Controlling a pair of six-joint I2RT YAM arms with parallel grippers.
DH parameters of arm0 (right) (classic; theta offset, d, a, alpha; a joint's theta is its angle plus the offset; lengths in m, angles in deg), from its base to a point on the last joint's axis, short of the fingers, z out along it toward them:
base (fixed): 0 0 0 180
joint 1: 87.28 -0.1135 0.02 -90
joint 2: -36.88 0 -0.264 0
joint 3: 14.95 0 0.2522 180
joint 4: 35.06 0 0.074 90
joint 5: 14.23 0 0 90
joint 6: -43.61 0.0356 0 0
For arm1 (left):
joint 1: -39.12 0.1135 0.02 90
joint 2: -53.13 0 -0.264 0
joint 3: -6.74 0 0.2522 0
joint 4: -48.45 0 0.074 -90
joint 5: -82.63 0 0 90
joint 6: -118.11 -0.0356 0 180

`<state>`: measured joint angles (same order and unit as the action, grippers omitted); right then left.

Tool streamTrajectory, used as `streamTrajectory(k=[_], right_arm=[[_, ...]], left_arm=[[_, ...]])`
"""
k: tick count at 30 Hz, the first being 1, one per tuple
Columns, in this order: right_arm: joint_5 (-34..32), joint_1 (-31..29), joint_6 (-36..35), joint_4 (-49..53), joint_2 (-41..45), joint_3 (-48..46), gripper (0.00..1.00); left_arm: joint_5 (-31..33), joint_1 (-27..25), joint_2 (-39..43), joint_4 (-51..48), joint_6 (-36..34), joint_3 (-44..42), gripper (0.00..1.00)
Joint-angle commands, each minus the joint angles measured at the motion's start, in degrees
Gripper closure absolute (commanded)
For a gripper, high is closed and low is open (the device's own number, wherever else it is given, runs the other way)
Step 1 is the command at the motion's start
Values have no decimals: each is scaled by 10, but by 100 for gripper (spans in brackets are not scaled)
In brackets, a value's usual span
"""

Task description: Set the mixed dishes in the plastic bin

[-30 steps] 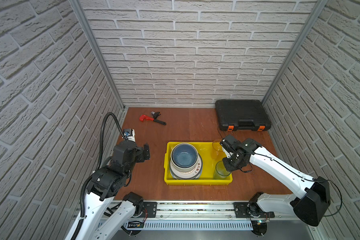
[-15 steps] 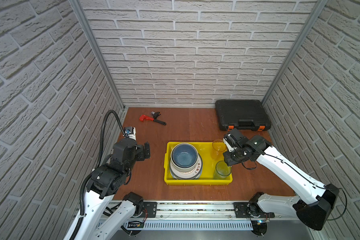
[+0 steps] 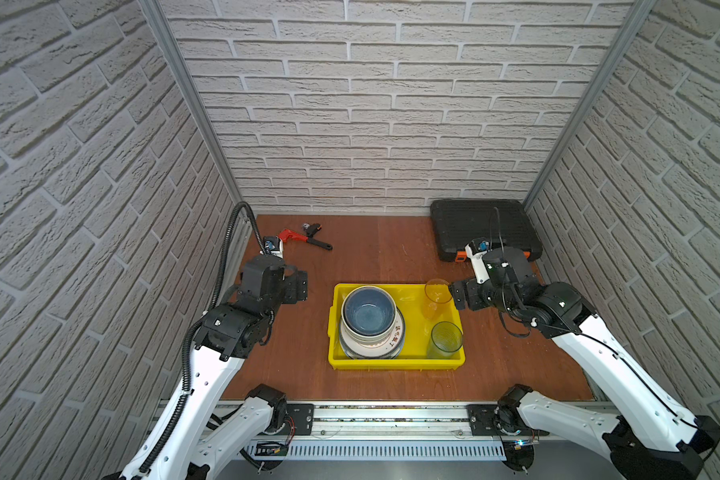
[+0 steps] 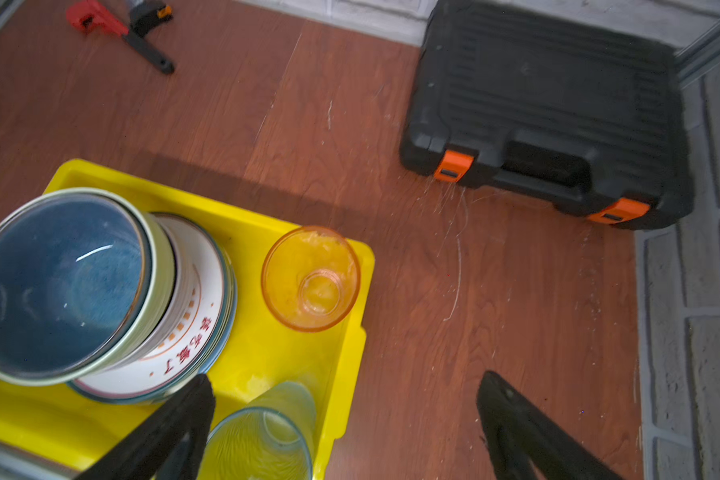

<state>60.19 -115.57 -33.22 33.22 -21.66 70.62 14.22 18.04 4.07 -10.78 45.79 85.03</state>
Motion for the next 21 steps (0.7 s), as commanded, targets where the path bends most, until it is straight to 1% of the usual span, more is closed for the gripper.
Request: streamTrajectory(k=[1, 6, 9, 13, 15, 16, 21], right_arm=[[-21, 29, -38, -104, 21, -27, 0], [-36, 64, -77, -184, 36, -76, 0], [-42, 91, -84, -242, 33, -114, 0], [-39, 125, -98, -305, 14, -162, 0], [-41, 147, -106, -338, 4, -186, 0], [-32, 164, -103, -354, 0, -198, 0], [24, 240, -64, -434, -16, -265, 0]], left_arm=[[-4, 23, -9, 64, -5, -8, 2], [-27, 67, -24, 120, -11, -37, 2], [-27, 97, -27, 178, -9, -78, 2], [-44, 132, -36, 260, -13, -140, 2], [-27, 146, -40, 300, -23, -168, 2], [-19, 154, -42, 320, -26, -183, 2], [-27, 195, -53, 400, -47, -245, 2]])
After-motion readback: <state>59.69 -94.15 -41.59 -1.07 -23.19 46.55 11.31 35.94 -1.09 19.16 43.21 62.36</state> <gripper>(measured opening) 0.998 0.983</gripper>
